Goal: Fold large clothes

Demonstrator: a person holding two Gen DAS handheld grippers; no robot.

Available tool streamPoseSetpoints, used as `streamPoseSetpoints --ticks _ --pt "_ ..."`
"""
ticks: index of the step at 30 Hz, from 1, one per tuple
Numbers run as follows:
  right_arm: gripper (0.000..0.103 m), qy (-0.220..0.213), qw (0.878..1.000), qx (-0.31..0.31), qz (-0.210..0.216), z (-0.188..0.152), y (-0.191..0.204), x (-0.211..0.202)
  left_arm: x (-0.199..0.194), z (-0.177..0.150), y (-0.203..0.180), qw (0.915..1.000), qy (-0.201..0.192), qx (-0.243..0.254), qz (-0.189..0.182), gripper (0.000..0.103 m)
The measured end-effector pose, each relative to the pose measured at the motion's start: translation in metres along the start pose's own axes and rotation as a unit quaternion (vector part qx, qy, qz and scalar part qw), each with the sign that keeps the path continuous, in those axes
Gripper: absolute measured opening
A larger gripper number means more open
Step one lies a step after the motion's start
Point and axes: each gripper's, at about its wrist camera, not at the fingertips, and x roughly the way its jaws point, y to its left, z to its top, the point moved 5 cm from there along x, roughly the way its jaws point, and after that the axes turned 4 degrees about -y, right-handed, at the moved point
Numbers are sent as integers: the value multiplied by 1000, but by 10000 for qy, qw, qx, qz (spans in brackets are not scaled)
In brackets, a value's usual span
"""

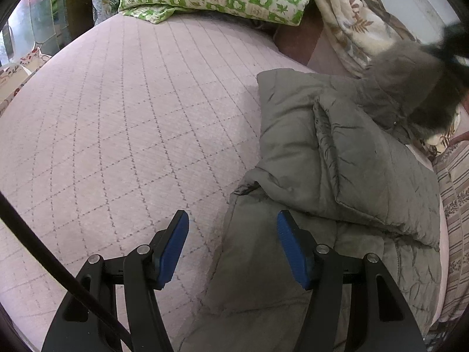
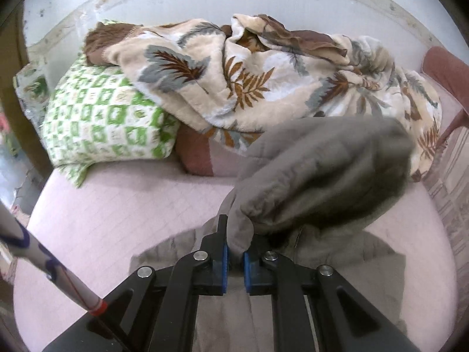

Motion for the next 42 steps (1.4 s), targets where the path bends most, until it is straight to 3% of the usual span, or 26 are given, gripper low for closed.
streamPoseSetpoints --ticks 6,9,12,17,21,24,25,27,28,35,37,42 --pt "8 -65 9992 24 406 -50 9 -57 -11 10 19 9993 -67 -359 -103 62" --pt "8 61 9977 193 642 -92 8 -72 -19 15 30 9983 -138 -532 -196 62" --pt "8 316 9949 478 825 -136 3 -68 -26 18 38 9976 -192 -651 -158 62" --pt "8 878 9859 1096 907 -195 -11 -22 -33 18 42 9973 -218 -696 -93 62" --pt "9 1001 9811 1284 1048 -206 -15 -2 -42 21 33 9979 -355 -534 -26 62" --pt "14 834 9802 1391 1135 -199 -23 -13 -50 21 25 9982 -447 -402 27 62" --pt "18 760 9832 1257 1083 -197 -25 -22 -51 22 22 9982 -472 -367 20 62" --pt "49 712 9869 970 1074 -198 -27 -41 -56 21 14 9982 -552 -245 21 62" --pt "52 641 9885 861 1069 -200 -31 -53 -58 21 10 9981 -586 -198 21 62" --pt "59 204 9950 500 835 -229 -100 -125 -80 9 -30 9958 -749 339 -409 64" --pt "62 34 9959 585 688 -230 -129 -130 -83 8 -42 9944 -800 420 -541 71" --pt "64 -198 9882 1285 815 -232 -195 -109 -72 23 -83 9926 -558 533 -942 71"
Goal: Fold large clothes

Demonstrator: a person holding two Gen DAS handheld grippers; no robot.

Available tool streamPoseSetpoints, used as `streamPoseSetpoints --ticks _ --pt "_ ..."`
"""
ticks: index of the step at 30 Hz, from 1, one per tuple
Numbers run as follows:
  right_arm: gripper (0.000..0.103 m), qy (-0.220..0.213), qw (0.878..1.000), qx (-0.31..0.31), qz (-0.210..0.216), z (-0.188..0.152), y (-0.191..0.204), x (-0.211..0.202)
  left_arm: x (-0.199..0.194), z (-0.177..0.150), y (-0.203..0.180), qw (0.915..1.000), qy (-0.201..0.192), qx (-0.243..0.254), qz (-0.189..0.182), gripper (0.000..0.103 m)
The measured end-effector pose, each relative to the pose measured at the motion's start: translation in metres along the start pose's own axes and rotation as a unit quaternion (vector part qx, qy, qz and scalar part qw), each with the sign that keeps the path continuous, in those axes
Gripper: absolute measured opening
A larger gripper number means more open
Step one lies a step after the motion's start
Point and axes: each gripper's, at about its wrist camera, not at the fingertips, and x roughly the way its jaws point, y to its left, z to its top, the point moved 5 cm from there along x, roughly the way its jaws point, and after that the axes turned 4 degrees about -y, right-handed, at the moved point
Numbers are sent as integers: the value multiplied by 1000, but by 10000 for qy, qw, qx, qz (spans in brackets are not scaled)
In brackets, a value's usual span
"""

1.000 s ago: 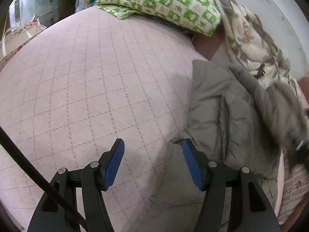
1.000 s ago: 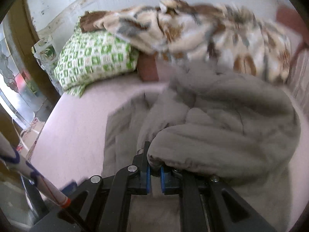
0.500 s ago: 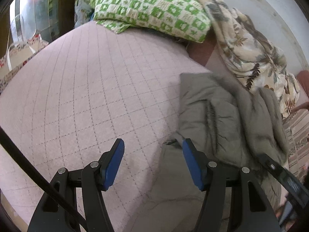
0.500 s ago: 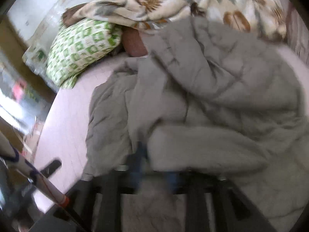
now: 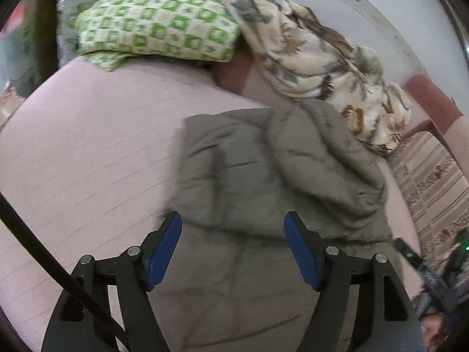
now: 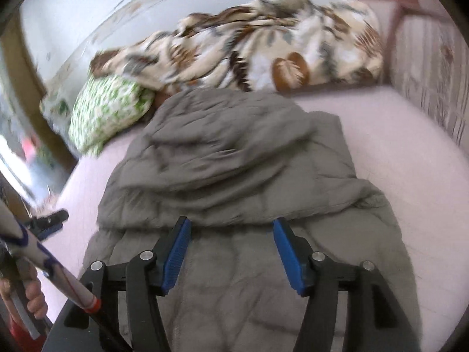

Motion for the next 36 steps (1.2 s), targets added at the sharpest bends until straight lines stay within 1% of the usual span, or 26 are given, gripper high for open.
streamPoseSetpoints --ticks 2,3,4,6,9,11,13,14,18,19,20,21,22,23,25,27,30,33,36 --pt "64 -87 9993 334 117 5 -21 12 12 16 -21 9998 -37 173 20 72" --pt "64 -112 9988 451 175 7 -26 17 20 24 -32 9996 -50 285 56 76" --pt "64 -135 9976 616 268 11 -35 23 32 33 -44 9991 -30 411 89 77" --pt "64 -93 9952 871 425 17 -44 34 57 45 -61 9983 104 554 122 77" --pt "64 -108 9896 1267 673 35 -57 46 92 54 -75 9977 333 568 164 77" --pt "66 -169 9848 1479 898 49 -63 53 117 54 -74 9973 592 384 183 77" --pt "68 -100 9815 1586 1067 56 -63 65 134 50 -69 9966 817 23 35 77" --pt "68 -32 9809 1611 1087 58 -61 73 139 48 -68 9960 883 -132 -51 77" --pt "68 73 9797 1645 1143 57 -53 92 143 48 -77 9950 888 -381 -267 77" --pt "68 60 9809 1574 1146 58 -47 93 144 46 -82 9944 964 -350 -262 73" --pt "59 78 9828 1444 1149 58 -41 95 144 43 -86 9938 1079 -234 -121 49" --pt "32 112 9842 1342 1153 57 -37 98 146 40 -90 9923 1234 -83 58 23" --pt "19 228 9860 1194 1141 55 -31 102 146 37 -93 9910 1332 -34 98 21" --pt "12 340 9860 1122 1187 52 -26 105 140 37 -96 9920 1252 -42 179 18" --pt "10 363 9865 1074 1185 49 -22 103 122 41 -99 9943 1055 -56 128 16" --pt "9 291 9867 977 1269 51 -15 93 102 44 -101 9960 886 -45 44 14" --pt "9 91 9862 776 1460 59 -3 67 69 43 -101 9979 647 17 -39 14" --pt "9 -6 9859 481 1600 59 10 42 50 29 -94 9981 597 -23 -128 14" --pt "9 111 9866 248 1609 46 16 28 53 3 -83 9975 699 -104 -67 14"
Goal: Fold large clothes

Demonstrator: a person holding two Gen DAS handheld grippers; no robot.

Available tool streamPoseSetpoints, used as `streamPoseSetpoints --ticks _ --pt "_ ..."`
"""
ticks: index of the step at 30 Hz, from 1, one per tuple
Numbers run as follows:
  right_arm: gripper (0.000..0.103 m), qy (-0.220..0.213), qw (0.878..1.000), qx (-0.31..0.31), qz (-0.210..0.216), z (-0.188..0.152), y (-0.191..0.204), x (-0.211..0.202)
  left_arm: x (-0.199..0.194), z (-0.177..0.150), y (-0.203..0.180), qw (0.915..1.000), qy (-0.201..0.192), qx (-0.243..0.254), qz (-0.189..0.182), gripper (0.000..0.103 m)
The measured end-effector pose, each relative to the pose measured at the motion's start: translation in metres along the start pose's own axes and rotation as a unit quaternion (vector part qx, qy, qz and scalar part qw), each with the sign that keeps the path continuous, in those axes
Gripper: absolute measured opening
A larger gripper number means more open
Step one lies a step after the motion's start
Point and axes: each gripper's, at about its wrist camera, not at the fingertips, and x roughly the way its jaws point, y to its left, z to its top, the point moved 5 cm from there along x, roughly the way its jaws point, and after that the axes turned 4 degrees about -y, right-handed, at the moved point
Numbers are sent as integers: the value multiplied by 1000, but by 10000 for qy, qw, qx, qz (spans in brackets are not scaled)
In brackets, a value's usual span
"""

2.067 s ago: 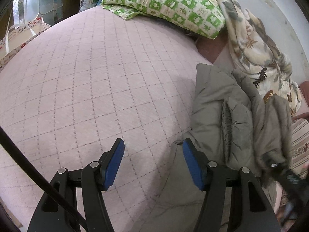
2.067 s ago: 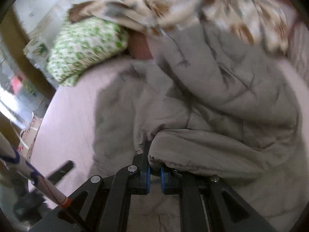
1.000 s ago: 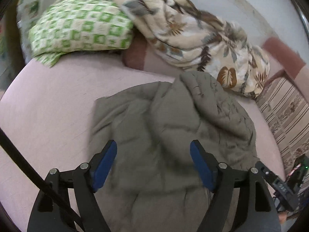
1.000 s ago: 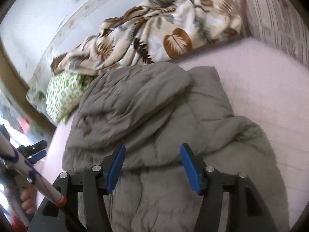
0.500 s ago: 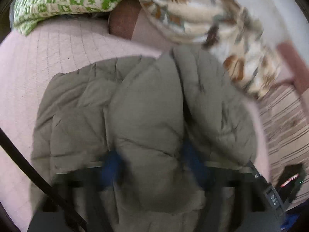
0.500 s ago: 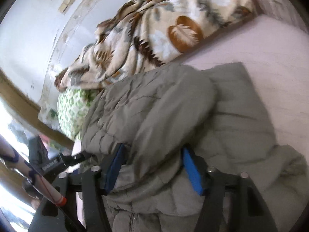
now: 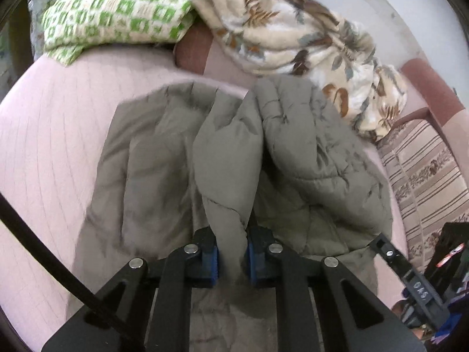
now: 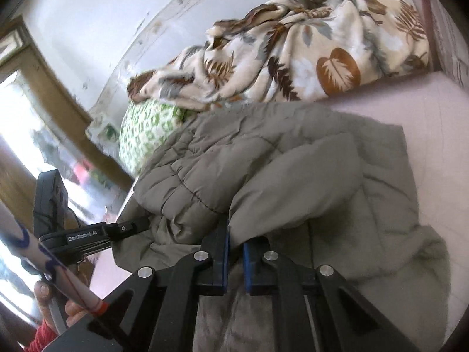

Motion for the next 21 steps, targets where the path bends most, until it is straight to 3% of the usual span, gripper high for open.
streamPoseSetpoints --ticks 4,7,10,13,15,18,21 --pt "9 436 9984 -243 -265 -32 -3 1 31 -36 19 9990 325 -288 122 14" --pt "9 811 9940 -426 -602 -60 -17 14 49 -45 23 9984 374 -311 304 16" --pt "9 1142 9879 -484 -927 -78 -35 32 47 -43 20 9980 433 -290 368 21" --pt "12 1256 9880 -260 -856 -78 -48 39 26 -35 15 9981 360 -137 481 31" --pt "27 1240 9893 -174 -750 -72 -50 33 7 -32 14 9980 182 53 596 41" --pt "52 1024 9894 -452 -928 -57 -50 12 -22 -26 16 9964 -116 321 772 50" --pt "52 793 9893 -649 -1040 -43 -53 -18 -39 -15 13 9948 -359 445 848 53"
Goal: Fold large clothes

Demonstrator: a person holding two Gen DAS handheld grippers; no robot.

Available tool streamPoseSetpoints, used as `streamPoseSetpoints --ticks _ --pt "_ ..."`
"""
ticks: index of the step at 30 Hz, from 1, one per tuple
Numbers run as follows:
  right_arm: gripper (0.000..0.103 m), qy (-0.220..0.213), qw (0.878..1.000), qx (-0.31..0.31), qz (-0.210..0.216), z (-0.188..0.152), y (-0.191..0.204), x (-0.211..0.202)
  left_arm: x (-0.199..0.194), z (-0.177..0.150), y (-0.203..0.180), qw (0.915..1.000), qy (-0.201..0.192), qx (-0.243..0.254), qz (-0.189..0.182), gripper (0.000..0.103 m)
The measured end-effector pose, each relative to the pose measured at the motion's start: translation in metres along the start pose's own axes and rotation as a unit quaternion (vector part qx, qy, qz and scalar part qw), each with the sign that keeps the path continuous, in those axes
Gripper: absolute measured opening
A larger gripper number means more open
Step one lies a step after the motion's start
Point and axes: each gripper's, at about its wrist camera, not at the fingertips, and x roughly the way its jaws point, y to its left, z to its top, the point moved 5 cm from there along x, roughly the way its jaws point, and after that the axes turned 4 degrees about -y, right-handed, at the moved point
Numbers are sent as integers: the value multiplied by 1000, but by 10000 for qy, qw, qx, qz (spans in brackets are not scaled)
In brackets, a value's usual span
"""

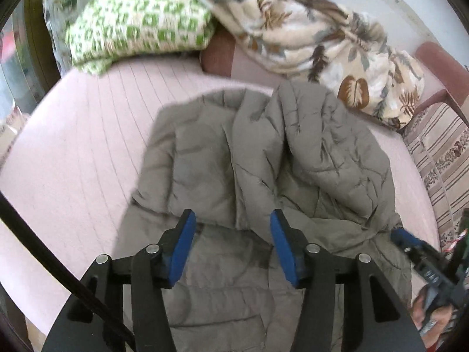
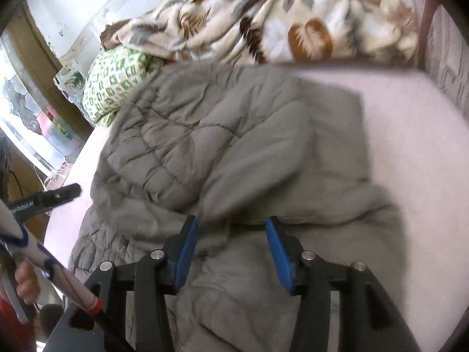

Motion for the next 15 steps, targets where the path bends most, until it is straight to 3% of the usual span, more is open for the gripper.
streamPoseSetpoints --ticks 3,5,8,12,15 --pt "52 -696 9958 462 -385 17 -25 -31 0 19 -7 9997 -171 108 117 57" --pt "52 -1244 9882 854 -256 31 -32 -41 7 36 -18 9996 -274 73 62 57" --pt "35 -1323 9846 1122 204 51 -23 -20 24 58 -41 9996 -228 16 -185 57" --pt "34 -1230 9781 1560 625 71 -12 21 57 78 -72 9991 -124 25 -405 57" --pt "34 -1107 9782 1598 734 79 0 47 89 82 -91 9990 15 329 -316 57"
